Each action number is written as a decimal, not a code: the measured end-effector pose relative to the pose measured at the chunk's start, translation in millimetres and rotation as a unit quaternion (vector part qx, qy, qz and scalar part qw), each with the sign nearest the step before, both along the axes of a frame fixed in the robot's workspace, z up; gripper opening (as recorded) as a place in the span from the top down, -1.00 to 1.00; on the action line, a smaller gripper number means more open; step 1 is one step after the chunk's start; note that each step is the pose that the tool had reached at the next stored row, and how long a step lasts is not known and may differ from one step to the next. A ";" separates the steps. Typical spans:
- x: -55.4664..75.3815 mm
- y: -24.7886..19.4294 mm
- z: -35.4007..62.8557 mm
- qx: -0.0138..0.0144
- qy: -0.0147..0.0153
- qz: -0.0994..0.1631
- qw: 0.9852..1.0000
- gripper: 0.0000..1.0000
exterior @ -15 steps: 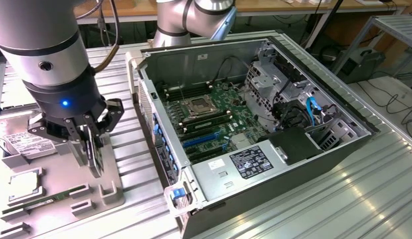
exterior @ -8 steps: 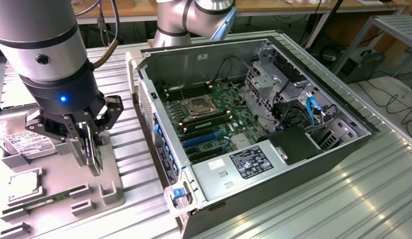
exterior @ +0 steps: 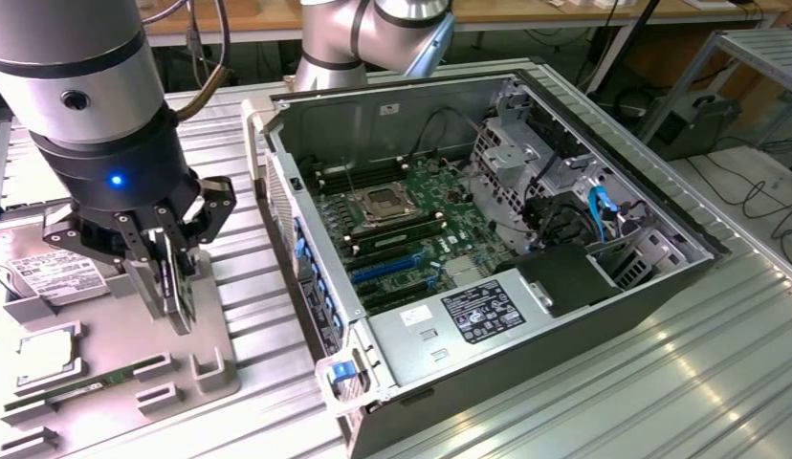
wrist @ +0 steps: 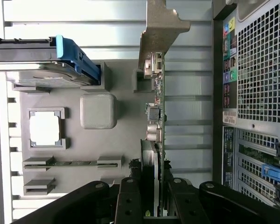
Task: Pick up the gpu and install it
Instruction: 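Pick up the gpu and move the gpu toward the slot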
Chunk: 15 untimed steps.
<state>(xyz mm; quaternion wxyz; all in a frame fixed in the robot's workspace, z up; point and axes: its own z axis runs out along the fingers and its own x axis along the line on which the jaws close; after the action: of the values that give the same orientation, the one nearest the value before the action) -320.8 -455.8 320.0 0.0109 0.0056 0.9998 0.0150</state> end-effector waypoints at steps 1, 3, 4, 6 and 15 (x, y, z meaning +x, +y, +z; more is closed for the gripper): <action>0.0 0.0 1.0 0.000 0.000 0.000 1.000 0.46; 0.0 0.0 2.7 -0.001 0.000 0.000 1.000 0.46; 0.0 0.0 3.5 -0.001 0.000 0.000 1.000 0.46; 0.0 0.0 5.0 -0.001 0.000 0.000 1.000 0.46; 0.0 0.0 10.1 -0.003 0.000 0.000 1.000 0.46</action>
<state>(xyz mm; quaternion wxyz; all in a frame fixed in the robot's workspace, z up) -320.8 -455.8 330.1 0.0109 0.0056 0.9999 0.0116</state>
